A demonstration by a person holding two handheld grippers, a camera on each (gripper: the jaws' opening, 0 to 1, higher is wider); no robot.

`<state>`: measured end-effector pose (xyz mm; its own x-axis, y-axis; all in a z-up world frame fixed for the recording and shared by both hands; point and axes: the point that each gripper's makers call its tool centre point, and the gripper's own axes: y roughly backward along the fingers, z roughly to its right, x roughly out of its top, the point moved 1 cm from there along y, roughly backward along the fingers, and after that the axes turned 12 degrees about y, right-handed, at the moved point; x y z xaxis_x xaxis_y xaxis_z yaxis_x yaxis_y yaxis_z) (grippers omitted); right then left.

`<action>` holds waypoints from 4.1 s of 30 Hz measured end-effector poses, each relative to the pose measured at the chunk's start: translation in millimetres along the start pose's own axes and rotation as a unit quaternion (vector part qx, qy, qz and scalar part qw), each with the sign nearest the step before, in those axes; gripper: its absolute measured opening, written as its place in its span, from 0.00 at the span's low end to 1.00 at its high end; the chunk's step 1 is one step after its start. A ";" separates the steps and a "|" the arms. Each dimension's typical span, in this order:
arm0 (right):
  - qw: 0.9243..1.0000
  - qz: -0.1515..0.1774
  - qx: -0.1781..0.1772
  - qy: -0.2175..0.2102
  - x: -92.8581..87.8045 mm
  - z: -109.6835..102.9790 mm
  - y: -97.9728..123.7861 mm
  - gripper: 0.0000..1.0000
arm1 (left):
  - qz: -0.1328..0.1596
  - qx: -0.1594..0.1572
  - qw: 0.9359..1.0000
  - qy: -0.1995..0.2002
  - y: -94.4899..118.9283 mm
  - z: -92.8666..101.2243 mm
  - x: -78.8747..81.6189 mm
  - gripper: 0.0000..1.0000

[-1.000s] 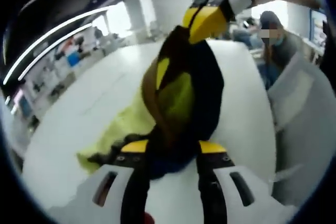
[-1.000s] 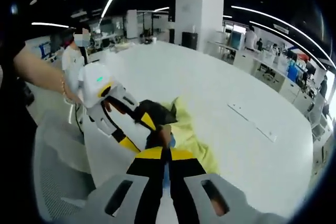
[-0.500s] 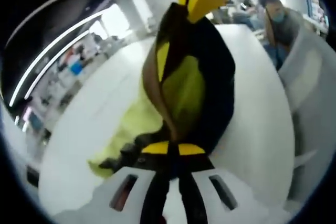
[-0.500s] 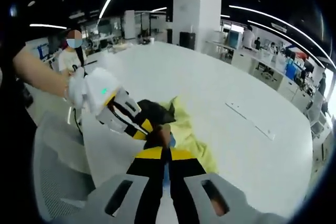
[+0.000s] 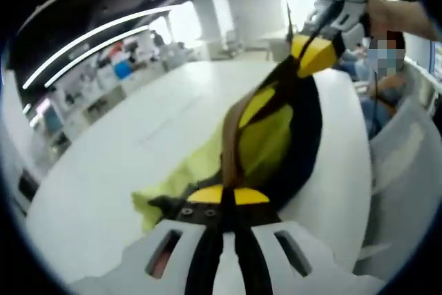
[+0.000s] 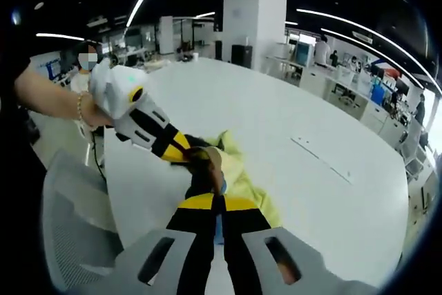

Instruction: Fold the garment on the visible template until the final outline fits inside the template.

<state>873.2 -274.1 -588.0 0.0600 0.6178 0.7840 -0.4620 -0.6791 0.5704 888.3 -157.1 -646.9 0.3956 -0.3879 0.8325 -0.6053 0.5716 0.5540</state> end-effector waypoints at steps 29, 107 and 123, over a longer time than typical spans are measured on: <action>0.989 0.085 -0.084 0.090 110.7 25.4 74.1 0.03 | 0.127 0.077 0.989 0.022 134.0 -14.5 131.3 0.00; 0.988 0.128 -0.082 0.028 132.1 32.6 111.6 0.03 | 0.133 -0.004 0.983 0.128 160.4 6.9 157.8 0.00; 0.994 0.052 -0.068 -0.063 39.1 113.4 -29.1 0.03 | 0.040 0.003 0.979 0.198 13.0 -86.8 107.7 0.00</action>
<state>989.4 -275.1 -546.3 0.1113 0.4864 0.8666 -0.5870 -0.6715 0.4522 983.0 -128.7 -549.3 0.5829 -0.0295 0.8120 -0.6488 0.5848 0.4870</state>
